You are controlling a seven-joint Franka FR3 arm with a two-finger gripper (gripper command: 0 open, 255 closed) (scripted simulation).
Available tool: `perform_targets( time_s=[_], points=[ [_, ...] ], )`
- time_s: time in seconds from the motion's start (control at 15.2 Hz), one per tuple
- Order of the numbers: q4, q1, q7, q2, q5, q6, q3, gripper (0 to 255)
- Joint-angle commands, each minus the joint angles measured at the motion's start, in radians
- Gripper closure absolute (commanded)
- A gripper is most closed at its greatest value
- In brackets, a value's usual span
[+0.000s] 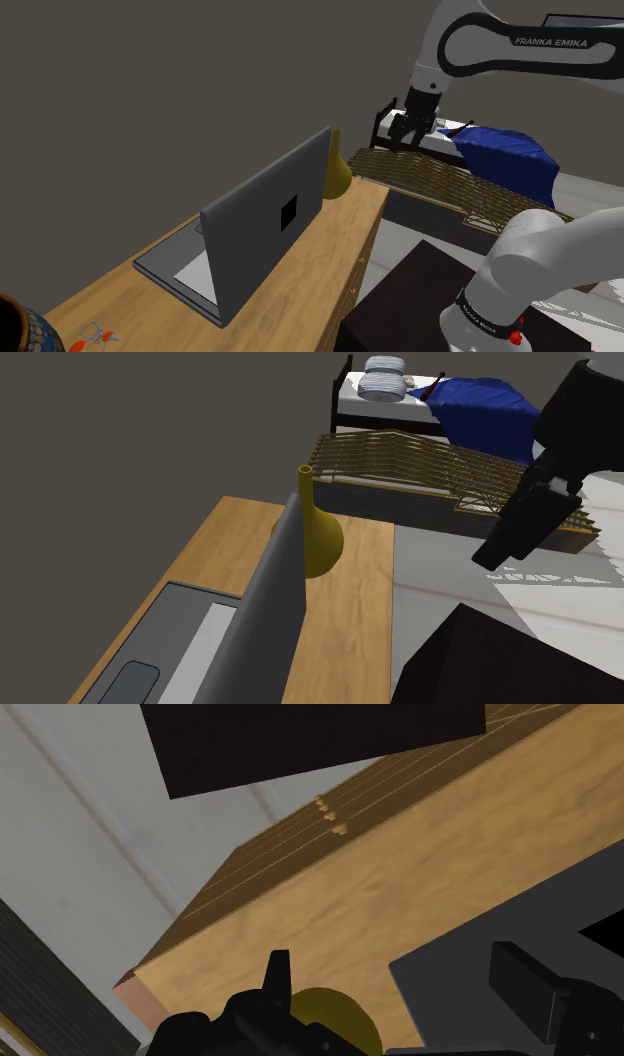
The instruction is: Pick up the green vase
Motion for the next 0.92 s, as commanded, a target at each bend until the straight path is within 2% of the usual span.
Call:
perform_targets(
  time_s=[0.0, 0.4, 0.86],
  points=[
    [0.000, 0.000, 0.000, 0.000, 0.000, 0.000, 0.000, 0],
    [0.220, 0.007, -0.050, 0.298, -0.002, 0.011, -0.038, 0],
    [0.541, 0.007, -0.113, 0.642, 0.018, -0.046, -0.073, 0]
  ],
)
